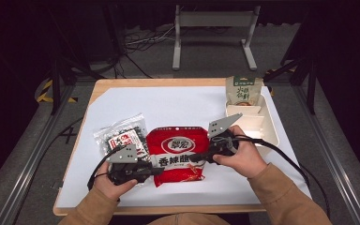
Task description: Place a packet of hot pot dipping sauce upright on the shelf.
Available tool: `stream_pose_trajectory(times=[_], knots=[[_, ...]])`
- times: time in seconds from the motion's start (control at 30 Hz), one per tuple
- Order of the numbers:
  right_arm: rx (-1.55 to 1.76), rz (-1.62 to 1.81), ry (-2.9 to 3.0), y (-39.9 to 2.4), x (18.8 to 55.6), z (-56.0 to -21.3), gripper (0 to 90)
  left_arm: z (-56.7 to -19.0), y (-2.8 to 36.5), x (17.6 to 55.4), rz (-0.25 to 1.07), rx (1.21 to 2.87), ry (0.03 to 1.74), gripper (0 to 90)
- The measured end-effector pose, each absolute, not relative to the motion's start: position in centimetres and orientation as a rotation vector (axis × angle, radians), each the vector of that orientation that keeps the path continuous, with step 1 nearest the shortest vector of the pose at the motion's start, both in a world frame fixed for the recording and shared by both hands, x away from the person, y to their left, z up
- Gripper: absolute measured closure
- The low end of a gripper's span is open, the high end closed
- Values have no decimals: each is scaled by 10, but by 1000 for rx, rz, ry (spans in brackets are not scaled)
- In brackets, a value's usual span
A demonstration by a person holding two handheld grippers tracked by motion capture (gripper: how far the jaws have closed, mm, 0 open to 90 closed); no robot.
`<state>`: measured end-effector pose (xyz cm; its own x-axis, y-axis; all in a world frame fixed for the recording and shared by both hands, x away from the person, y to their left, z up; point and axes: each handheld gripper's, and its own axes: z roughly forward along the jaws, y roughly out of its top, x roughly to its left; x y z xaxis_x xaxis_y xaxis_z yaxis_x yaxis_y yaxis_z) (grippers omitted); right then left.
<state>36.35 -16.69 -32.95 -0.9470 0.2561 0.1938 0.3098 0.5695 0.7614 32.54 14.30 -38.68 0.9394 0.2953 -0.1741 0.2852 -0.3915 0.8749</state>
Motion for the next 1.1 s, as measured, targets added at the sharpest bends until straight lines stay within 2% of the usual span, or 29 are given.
stream_pose_trajectory(times=[0.23,0.37,0.57,0.7,1.1], knots=[[-494,-1390,-2697,-171,360,-322,874,-386,146,326,3,1927,412,778],[-482,-1423,-2696,-175,359,-317,874,-388,147,327,29,1895,402,707],[-492,-1490,-2693,-186,359,-305,874,-389,148,327,82,1870,415,538],[-515,-1524,-2710,-197,361,-295,874,-389,150,328,101,1868,421,489],[-617,-1588,-2780,-230,374,-273,874,-389,168,331,163,1846,488,439]])
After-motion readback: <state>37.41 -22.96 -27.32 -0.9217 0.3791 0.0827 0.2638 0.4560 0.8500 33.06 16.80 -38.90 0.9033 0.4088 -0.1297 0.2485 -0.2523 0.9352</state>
